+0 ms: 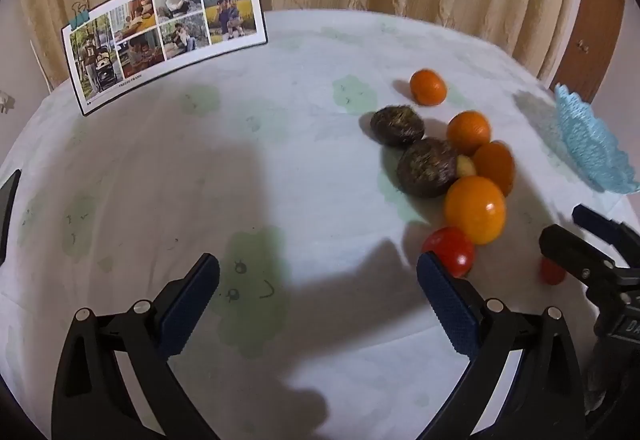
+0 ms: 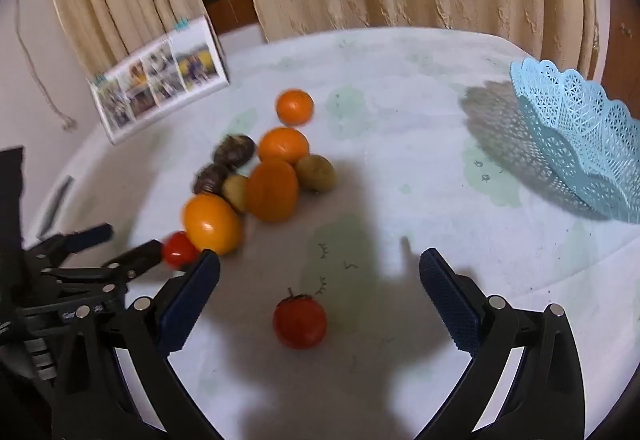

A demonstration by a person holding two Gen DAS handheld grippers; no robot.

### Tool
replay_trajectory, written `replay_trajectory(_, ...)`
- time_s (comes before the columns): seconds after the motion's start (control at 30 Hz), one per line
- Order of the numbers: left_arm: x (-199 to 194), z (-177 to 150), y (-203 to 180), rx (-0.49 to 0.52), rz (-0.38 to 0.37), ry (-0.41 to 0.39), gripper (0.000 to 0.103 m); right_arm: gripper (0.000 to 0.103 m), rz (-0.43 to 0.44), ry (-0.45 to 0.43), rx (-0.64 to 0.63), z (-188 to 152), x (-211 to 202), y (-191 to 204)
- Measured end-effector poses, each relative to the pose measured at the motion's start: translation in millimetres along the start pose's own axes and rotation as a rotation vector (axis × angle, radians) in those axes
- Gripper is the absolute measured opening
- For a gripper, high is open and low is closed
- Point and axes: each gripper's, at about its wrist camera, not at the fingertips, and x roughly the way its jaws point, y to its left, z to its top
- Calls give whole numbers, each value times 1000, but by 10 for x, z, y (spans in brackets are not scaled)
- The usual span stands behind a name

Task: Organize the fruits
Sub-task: 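Grasp the red cherry tomato with the right tool while the left tool approaches another tomato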

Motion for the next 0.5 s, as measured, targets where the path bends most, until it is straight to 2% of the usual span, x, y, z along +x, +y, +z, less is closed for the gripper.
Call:
replay_trajectory(0.13, -203, 8, -11, 17, -43, -89, 98, 101, 31, -61, 17, -66, -193, -103)
replay_trajectory(0.27, -251, 38, -102, 54, -59, -136, 98, 101, 13, -37, 7, -132, -250, -152)
replay_trajectory(0.4, -278, -10, -92, 53, -53, -99, 98, 101, -10, -1, -45, -207, -239, -62)
replay_trajectory(0.47, -263, -15, -34, 47, -30, -81, 98, 93, -19, 21, -75, -224, -201, 6)
replay_trajectory(0.5, -257, -6, -1, 49, -20, -84, 98, 84, -16, 34, -87, -227, -171, 37)
